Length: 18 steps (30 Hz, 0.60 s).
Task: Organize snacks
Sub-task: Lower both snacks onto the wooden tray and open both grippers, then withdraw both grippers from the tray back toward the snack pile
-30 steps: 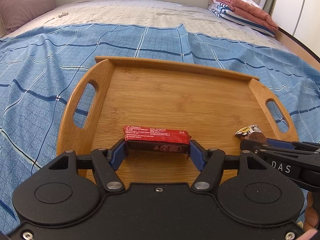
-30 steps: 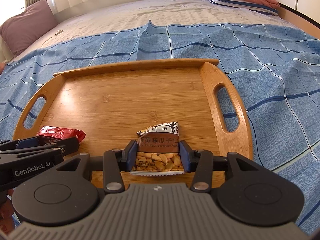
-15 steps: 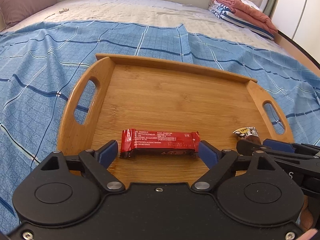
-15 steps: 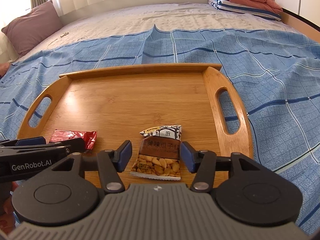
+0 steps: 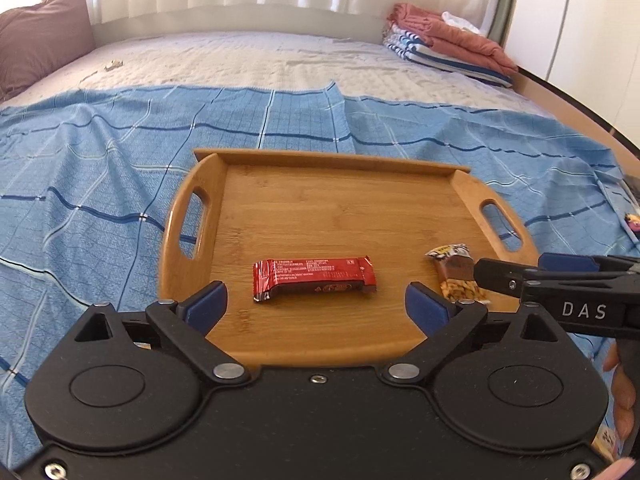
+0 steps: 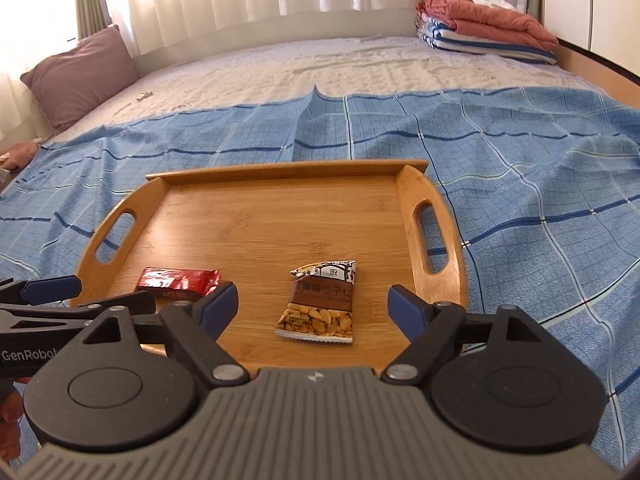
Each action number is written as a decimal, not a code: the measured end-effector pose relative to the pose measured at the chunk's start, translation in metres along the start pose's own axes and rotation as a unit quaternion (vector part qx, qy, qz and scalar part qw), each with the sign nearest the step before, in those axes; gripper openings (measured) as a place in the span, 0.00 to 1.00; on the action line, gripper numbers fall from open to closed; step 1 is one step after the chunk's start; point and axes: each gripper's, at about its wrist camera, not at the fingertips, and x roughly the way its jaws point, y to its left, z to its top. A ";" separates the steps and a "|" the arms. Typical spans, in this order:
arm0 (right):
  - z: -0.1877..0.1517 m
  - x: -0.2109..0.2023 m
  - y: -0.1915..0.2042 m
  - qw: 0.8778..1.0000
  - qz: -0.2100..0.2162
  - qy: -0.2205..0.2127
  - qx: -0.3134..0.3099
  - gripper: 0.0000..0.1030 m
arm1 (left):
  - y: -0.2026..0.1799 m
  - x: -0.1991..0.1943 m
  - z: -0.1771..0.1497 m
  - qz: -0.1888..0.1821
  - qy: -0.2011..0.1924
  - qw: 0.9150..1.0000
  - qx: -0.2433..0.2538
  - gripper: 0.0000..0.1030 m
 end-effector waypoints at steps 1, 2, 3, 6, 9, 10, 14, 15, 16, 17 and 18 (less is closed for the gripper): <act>-0.002 -0.007 0.001 1.000 0.000 -0.005 -0.004 0.87 | 0.000 -0.007 -0.002 -0.002 -0.006 1.000 0.004 0.94; -0.004 -0.013 0.002 1.000 0.001 -0.010 -0.009 0.87 | 0.000 -0.015 -0.005 -0.004 -0.011 1.000 0.007 0.95; -0.006 -0.020 0.002 1.000 0.002 -0.014 -0.012 0.87 | 0.000 -0.022 -0.008 -0.006 -0.016 1.000 0.010 0.95; -0.013 -0.038 0.005 0.999 0.005 -0.026 -0.020 0.87 | 0.000 -0.044 -0.019 -0.011 -0.029 0.999 0.016 0.96; -0.023 -0.056 0.005 0.999 0.010 -0.042 -0.023 0.88 | 0.002 -0.065 -0.032 -0.015 -0.042 0.999 0.018 0.97; -0.027 -0.062 0.005 0.999 0.011 -0.047 -0.025 0.88 | 0.002 -0.071 -0.037 -0.017 -0.046 0.999 0.019 0.97; -0.044 -0.082 0.004 0.998 0.012 -0.061 -0.023 0.90 | 0.005 -0.092 -0.056 -0.016 -0.061 0.998 0.018 0.97; -0.048 -0.085 0.003 0.998 0.013 -0.061 -0.021 0.90 | 0.006 -0.097 -0.061 -0.016 -0.065 0.998 0.018 0.97; -0.052 -0.089 0.002 0.998 0.012 -0.062 -0.020 0.90 | 0.007 -0.101 -0.066 -0.015 -0.067 0.997 0.019 0.97; -0.056 -0.093 0.002 0.998 0.010 -0.064 -0.022 0.90 | 0.008 -0.105 -0.071 -0.015 -0.069 0.997 0.019 0.98; -0.060 -0.097 0.002 0.997 0.008 -0.066 -0.025 0.90 | 0.009 -0.109 -0.075 -0.015 -0.071 0.997 0.018 0.98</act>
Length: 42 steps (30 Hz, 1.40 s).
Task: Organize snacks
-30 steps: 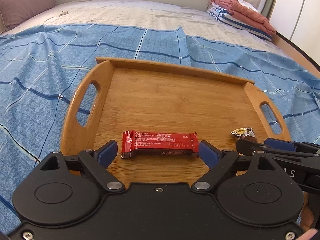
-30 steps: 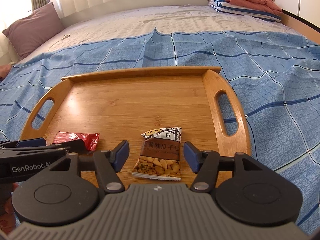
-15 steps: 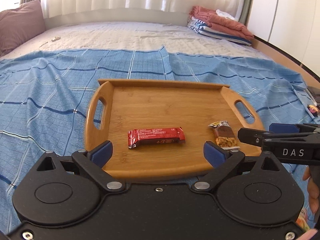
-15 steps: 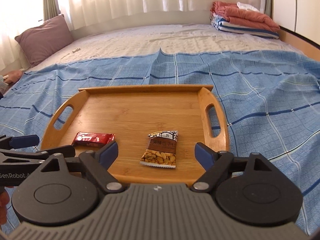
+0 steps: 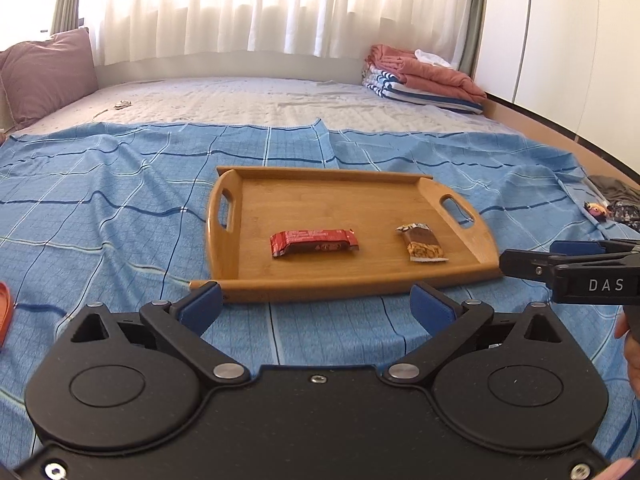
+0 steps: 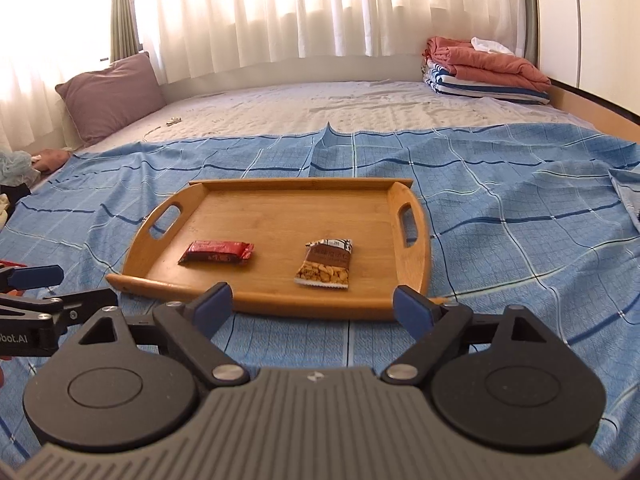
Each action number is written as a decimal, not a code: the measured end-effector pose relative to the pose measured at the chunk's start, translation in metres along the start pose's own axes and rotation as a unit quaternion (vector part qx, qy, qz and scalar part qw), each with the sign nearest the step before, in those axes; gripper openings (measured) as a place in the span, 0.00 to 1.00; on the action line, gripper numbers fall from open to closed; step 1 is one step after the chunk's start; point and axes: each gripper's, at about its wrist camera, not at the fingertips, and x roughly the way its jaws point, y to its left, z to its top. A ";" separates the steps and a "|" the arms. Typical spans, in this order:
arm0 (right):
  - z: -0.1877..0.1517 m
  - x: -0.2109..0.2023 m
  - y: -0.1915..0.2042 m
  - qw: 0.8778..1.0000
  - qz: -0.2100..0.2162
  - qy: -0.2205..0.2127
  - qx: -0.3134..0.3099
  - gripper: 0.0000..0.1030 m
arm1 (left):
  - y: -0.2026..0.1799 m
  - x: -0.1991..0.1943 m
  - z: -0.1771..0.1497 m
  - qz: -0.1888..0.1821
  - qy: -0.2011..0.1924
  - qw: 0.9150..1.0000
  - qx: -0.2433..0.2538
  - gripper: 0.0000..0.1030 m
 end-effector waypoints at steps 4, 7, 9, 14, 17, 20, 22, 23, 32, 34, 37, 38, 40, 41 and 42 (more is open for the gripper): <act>-0.014 -0.016 0.001 1.000 -0.007 -0.009 -0.014 0.91 | 0.004 -0.014 -0.015 0.001 -0.003 1.000 -0.007 0.98; -0.025 -0.026 0.001 1.000 -0.012 -0.013 -0.018 0.91 | 0.005 -0.022 -0.027 0.002 -0.006 1.000 -0.007 0.98; -0.033 -0.031 0.000 1.000 -0.015 -0.012 -0.018 0.91 | 0.006 -0.026 -0.034 0.004 -0.007 1.000 -0.004 0.98; -0.051 -0.041 -0.004 0.999 -0.033 -0.011 -0.027 0.92 | 0.007 -0.034 -0.048 0.011 -0.012 1.000 0.003 0.98; -0.062 -0.045 -0.007 0.999 -0.040 -0.010 -0.025 0.94 | 0.007 -0.038 -0.056 0.014 -0.016 1.000 0.010 0.98; -0.072 -0.049 -0.010 0.999 -0.048 -0.008 -0.022 0.94 | 0.007 -0.042 -0.067 0.015 -0.016 1.000 0.013 0.98; -0.079 -0.050 -0.012 0.998 -0.053 -0.006 -0.022 0.94 | 0.008 -0.044 -0.074 0.012 -0.014 1.000 0.011 0.98; -0.083 -0.050 -0.014 0.998 -0.056 -0.004 -0.021 0.94 | 0.009 -0.045 -0.079 0.011 -0.012 1.000 0.008 0.98; -0.107 -0.052 -0.015 0.997 -0.076 0.003 -0.029 0.95 | 0.014 -0.047 -0.102 0.010 -0.011 1.000 -0.003 0.98; -0.110 -0.051 -0.014 0.997 -0.078 0.005 -0.030 0.95 | 0.014 -0.048 -0.103 0.008 -0.012 1.000 -0.003 0.97; -0.114 -0.048 -0.014 0.997 -0.078 0.010 -0.026 0.95 | 0.015 -0.049 -0.103 0.001 -0.012 1.000 -0.007 0.89; -0.115 -0.046 -0.014 0.997 -0.078 0.012 -0.025 0.95 | 0.016 -0.049 -0.102 -0.004 -0.009 1.000 -0.011 0.85; -0.117 -0.043 -0.014 0.997 -0.078 0.015 -0.022 0.95 | 0.019 -0.048 -0.101 -0.013 -0.002 1.000 -0.022 0.74; -0.118 -0.042 -0.014 0.996 -0.080 0.015 -0.022 0.96 | 0.020 -0.047 -0.100 -0.016 0.001 0.999 -0.027 0.67; -0.118 -0.041 -0.014 0.996 -0.082 0.014 -0.023 0.96 | 0.021 -0.046 -0.099 -0.018 0.002 0.999 -0.032 0.61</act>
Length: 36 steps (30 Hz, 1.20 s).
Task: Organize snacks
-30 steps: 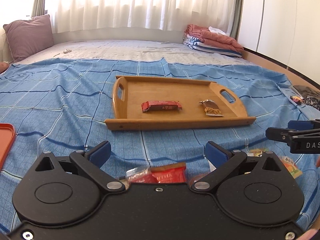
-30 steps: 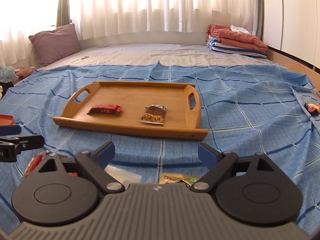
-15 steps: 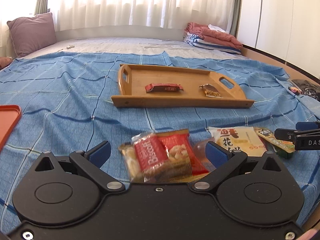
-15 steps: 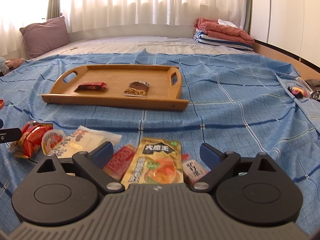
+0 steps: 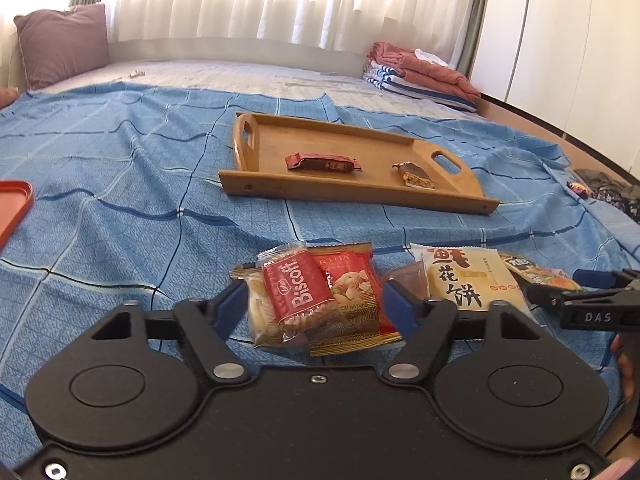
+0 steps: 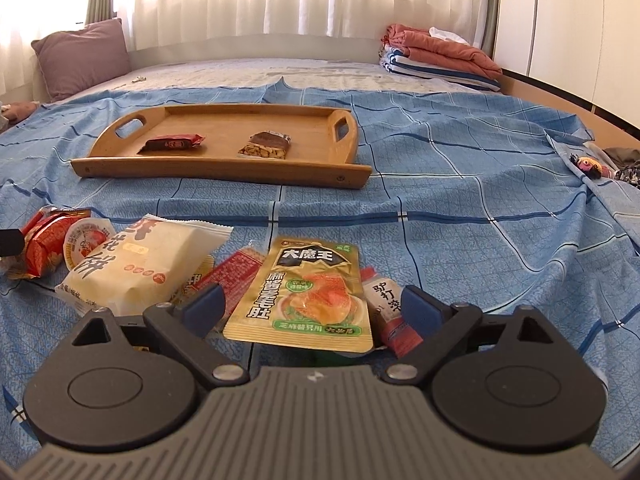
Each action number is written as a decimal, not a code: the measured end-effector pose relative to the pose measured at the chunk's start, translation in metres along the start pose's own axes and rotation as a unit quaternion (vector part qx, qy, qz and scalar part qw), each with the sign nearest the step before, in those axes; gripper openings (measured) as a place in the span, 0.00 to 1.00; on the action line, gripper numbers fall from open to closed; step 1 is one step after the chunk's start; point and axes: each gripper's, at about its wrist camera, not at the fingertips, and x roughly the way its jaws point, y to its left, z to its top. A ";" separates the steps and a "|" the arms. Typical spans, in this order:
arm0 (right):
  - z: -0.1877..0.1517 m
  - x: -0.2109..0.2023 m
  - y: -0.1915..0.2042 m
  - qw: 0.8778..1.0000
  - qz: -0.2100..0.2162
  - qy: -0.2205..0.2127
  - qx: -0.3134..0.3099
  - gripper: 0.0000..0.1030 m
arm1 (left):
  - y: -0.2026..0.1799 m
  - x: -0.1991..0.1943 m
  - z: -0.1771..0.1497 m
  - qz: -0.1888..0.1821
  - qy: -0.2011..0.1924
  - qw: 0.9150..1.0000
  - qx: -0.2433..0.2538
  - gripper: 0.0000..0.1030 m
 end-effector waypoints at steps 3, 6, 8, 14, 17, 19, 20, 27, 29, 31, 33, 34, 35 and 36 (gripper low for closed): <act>0.001 0.002 0.002 1.000 0.000 -0.005 0.001 0.96 | 0.002 0.002 0.003 0.001 0.000 1.000 -0.007 0.50; 0.002 0.002 0.002 1.000 0.008 -0.012 0.013 0.95 | 0.004 0.006 0.004 0.003 0.002 1.000 -0.011 0.48; 0.003 0.001 0.003 1.000 0.017 -0.016 0.011 0.92 | 0.004 0.008 0.004 0.006 0.002 1.000 -0.011 0.47; 0.002 0.009 0.012 1.000 -0.006 -0.012 -0.019 0.76 | 0.011 0.016 0.004 -0.001 0.018 0.999 -0.047 0.47; 0.003 0.013 0.013 1.000 -0.008 -0.013 -0.022 0.76 | 0.012 0.017 0.004 0.001 0.018 0.999 -0.052 0.47; 0.005 0.017 0.011 1.000 -0.002 -0.012 -0.017 0.76 | 0.012 0.018 0.004 0.000 0.019 0.998 -0.057 0.48; 0.006 0.020 0.010 1.000 0.000 -0.011 -0.013 0.76 | 0.013 0.018 0.004 0.000 0.019 0.998 -0.062 0.48; 0.014 0.037 -0.003 0.998 0.008 0.009 0.055 0.74 | 0.028 0.018 0.002 0.032 0.035 0.991 -0.129 0.48; 0.014 0.038 -0.003 0.998 0.008 0.010 0.063 0.69 | 0.032 0.017 0.000 0.036 0.036 0.990 -0.133 0.45; 0.013 0.034 0.001 0.998 0.008 0.010 0.060 0.65 | 0.032 0.017 0.000 0.044 0.040 0.991 -0.122 0.38; 0.009 0.027 0.010 0.999 0.016 0.007 0.044 0.65 | 0.030 0.018 -0.002 0.043 0.042 0.992 -0.109 0.37; 0.006 0.023 0.013 0.999 0.021 0.005 0.037 0.65 | 0.028 0.018 -0.002 0.045 0.041 0.993 -0.103 0.37; 0.004 0.020 0.017 0.999 0.022 0.002 0.032 0.66 | 0.026 0.018 -0.003 0.047 0.039 0.994 -0.094 0.37; 0.003 0.018 0.020 0.999 0.022 0.000 0.029 0.66 | 0.022 0.018 -0.003 0.050 0.036 0.995 -0.084 0.37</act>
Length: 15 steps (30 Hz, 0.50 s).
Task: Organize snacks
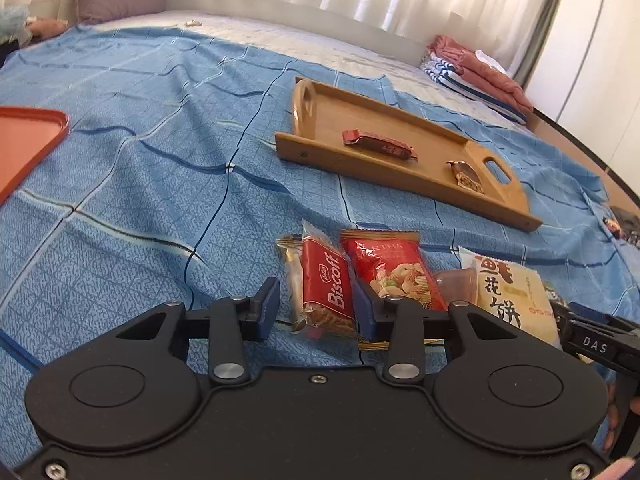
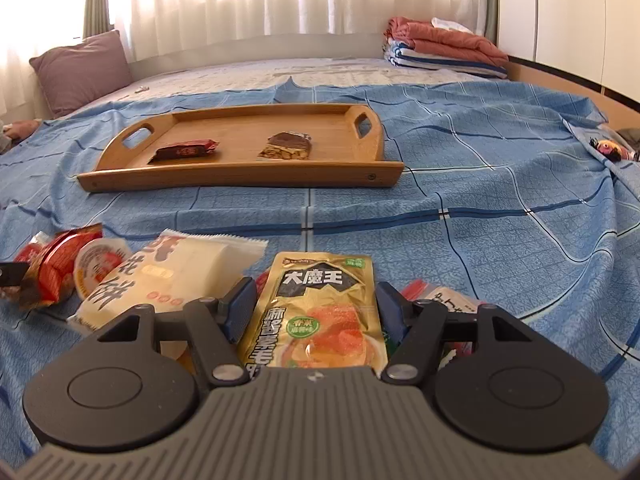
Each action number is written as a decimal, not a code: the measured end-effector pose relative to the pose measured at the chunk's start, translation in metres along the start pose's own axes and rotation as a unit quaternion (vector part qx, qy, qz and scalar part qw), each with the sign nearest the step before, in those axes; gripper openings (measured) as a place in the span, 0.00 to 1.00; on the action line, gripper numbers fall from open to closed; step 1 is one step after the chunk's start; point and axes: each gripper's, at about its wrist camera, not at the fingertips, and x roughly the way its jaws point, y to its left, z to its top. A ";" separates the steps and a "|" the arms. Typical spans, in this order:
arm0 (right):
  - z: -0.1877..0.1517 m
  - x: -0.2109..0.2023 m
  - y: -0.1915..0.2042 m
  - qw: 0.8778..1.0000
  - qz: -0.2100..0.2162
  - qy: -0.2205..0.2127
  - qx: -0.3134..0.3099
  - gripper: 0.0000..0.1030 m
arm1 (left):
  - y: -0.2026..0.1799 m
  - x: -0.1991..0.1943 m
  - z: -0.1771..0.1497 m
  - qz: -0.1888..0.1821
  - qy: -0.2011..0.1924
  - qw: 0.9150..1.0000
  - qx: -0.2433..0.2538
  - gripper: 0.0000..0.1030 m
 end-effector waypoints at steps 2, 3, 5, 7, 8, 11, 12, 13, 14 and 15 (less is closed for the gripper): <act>-0.002 -0.003 0.002 1.000 0.007 0.001 0.005 0.65 | -0.006 -0.003 -0.002 0.008 -0.011 1.000 0.020 0.37; -0.003 -0.005 0.003 1.000 0.009 0.001 0.006 0.65 | -0.009 -0.005 -0.003 0.010 -0.017 0.999 0.031 0.37; -0.004 -0.008 0.005 1.000 0.013 0.001 0.003 0.65 | -0.015 -0.009 -0.005 0.014 -0.031 0.998 0.051 0.37; -0.006 -0.011 0.009 1.000 0.015 -0.002 -0.005 0.65 | -0.020 -0.013 -0.006 0.013 -0.037 0.997 0.067 0.37; -0.008 -0.013 0.010 1.000 0.014 -0.003 -0.009 0.65 | -0.022 -0.013 -0.007 0.013 -0.039 0.997 0.072 0.37; -0.010 -0.016 0.014 1.000 0.014 -0.004 -0.015 0.66 | -0.027 -0.013 -0.009 0.013 -0.040 0.996 0.081 0.37; -0.012 -0.017 0.016 1.000 0.012 -0.006 -0.019 0.66 | -0.027 -0.012 -0.009 0.014 -0.039 0.996 0.083 0.37; -0.013 -0.018 0.017 1.000 0.010 -0.009 -0.023 0.67 | -0.027 -0.010 -0.009 0.014 -0.037 0.996 0.082 0.37; -0.014 -0.018 0.018 1.000 0.007 -0.011 -0.026 0.70 | -0.027 -0.008 -0.010 0.016 -0.035 0.996 0.082 0.37; -0.015 -0.018 0.018 1.000 0.005 -0.014 -0.028 0.71 | -0.027 -0.007 -0.010 0.019 -0.034 0.996 0.083 0.37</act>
